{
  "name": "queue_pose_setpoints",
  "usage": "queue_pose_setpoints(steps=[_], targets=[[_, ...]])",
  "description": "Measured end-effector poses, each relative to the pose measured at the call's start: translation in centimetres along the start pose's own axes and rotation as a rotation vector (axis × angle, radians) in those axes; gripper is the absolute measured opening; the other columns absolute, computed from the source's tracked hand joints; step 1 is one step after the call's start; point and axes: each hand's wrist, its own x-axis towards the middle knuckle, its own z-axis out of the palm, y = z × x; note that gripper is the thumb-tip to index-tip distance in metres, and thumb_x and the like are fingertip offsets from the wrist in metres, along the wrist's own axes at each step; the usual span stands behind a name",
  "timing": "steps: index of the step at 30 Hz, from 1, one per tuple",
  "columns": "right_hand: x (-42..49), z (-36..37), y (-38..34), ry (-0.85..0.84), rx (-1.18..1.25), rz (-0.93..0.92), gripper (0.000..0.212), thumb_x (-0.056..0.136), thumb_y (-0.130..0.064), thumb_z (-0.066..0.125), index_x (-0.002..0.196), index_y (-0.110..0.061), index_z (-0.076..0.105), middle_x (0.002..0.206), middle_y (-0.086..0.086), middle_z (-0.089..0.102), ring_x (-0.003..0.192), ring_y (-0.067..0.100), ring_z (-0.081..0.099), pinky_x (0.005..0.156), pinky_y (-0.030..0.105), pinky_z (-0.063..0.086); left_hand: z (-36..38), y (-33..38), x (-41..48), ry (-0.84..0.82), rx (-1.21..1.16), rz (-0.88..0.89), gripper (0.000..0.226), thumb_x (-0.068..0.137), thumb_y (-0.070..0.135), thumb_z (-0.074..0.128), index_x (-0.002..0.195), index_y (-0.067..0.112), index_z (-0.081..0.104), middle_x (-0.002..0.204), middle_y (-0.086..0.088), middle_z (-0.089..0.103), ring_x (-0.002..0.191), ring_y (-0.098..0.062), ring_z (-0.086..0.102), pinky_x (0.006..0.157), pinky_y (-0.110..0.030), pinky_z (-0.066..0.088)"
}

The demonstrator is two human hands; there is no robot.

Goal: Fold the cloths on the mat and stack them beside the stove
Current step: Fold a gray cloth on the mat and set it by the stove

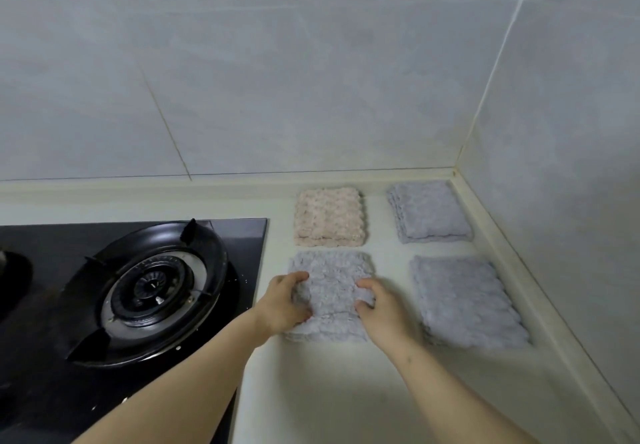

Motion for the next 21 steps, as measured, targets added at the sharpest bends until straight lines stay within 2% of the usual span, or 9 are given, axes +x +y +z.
queue_pose_setpoints(steps=[3, 6, 8, 10, 12, 15, 18, 21], targets=[[-0.1, 0.4, 0.1, 0.011, -0.037, 0.002, 0.035, 0.092, -0.026, 0.048, 0.125, -0.037, 0.049, 0.121, 0.009, 0.053, 0.091, 0.028, 0.06, 0.078, 0.031, 0.049, 0.2, -0.3, 0.0, 0.012, 0.115, -0.01, 0.062, 0.087, 0.014, 0.06, 0.141, 0.027, 0.033, 0.139, -0.003, 0.021, 0.12, -0.021, 0.041, 0.094, -0.017, 0.037], [-0.7, 0.4, -0.2, 0.037, -0.07, 0.02, 0.038, 0.093, -0.029, 0.046, 0.129, -0.039, 0.046, 0.119, 0.009, 0.049, 0.095, 0.03, 0.059, 0.081, 0.032, 0.049, 0.4, -0.9, -0.4, 0.045, 0.147, -0.009, 0.063, 0.086, 0.03, 0.062, 0.142, 0.033, 0.032, 0.142, -0.001, 0.02, 0.116, -0.022, 0.047, 0.103, -0.029, 0.04], [-1.2, 0.3, -0.5, 0.062, -0.07, 0.037, 0.04, 0.091, -0.035, 0.048, 0.131, -0.039, 0.044, 0.119, 0.008, 0.046, 0.101, 0.028, 0.056, 0.082, 0.029, 0.045, 0.7, -0.9, -0.9, 0.048, 0.1, -0.03, 0.077, 0.077, 0.056, 0.065, 0.142, 0.035, 0.031, 0.147, 0.002, 0.015, 0.128, -0.023, 0.038, 0.109, -0.036, 0.036], [-2.0, 0.2, -0.7, 0.073, -0.087, 0.026, 0.049, 0.086, -0.046, 0.054, 0.133, -0.039, 0.04, 0.123, 0.006, 0.043, 0.111, 0.026, 0.052, 0.084, 0.029, 0.041, 1.2, -0.9, -1.1, 0.053, 0.163, -0.042, 0.099, 0.063, 0.076, 0.061, 0.145, 0.035, 0.024, 0.151, 0.005, 0.009, 0.138, -0.025, 0.024, 0.113, -0.04, 0.028], [-2.5, 0.3, -0.7, 0.059, -0.112, 0.003, 0.06, 0.081, -0.052, 0.06, 0.135, -0.039, 0.037, 0.125, 0.005, 0.04, 0.12, 0.025, 0.046, 0.09, 0.03, 0.042, 1.7, -0.9, -1.4, 0.067, 0.318, -0.037, 0.101, 0.067, 0.072, 0.062, 0.147, 0.035, 0.014, 0.153, 0.003, 0.004, 0.14, -0.028, 0.015, 0.115, -0.04, 0.022], [-2.6, 0.6, -0.3, 0.028, -0.145, -0.011, 0.066, 0.08, -0.049, 0.064, 0.138, -0.036, 0.036, 0.124, 0.006, 0.037, 0.123, 0.026, 0.042, 0.097, 0.031, 0.04, 2.0, -0.6, -1.8, 0.084, 0.445, -0.069, 0.097, 0.074, 0.065, 0.061, 0.148, 0.036, 0.004, 0.155, 0.002, -0.002, 0.141, -0.031, 0.011, 0.114, -0.041, 0.02], [-2.5, 0.3, -0.7, 0.027, -0.119, 0.007, 0.06, 0.084, -0.039, 0.062, 0.138, -0.03, 0.039, 0.126, 0.011, 0.036, 0.124, 0.03, 0.038, 0.101, 0.034, 0.036, 1.6, -0.2, -1.9, 0.06, 0.382, -0.095, 0.088, 0.078, 0.058, 0.062, 0.146, 0.038, 0.01, 0.155, 0.0, 0.001, 0.14, -0.032, 0.011, 0.114, -0.041, 0.021], [-3.4, 0.0, -2.2, 0.117, -0.15, -0.009, 0.051, 0.088, -0.027, 0.056, 0.137, -0.024, 0.042, 0.13, 0.015, 0.038, 0.125, 0.033, 0.034, 0.102, 0.033, 0.031, 0.5, -0.2, -2.8, 0.088, 0.18, -0.04, 0.077, 0.08, 0.043, 0.067, 0.143, 0.031, 0.025, 0.152, -0.006, 0.013, 0.137, -0.025, 0.025, 0.11, -0.036, 0.032]])
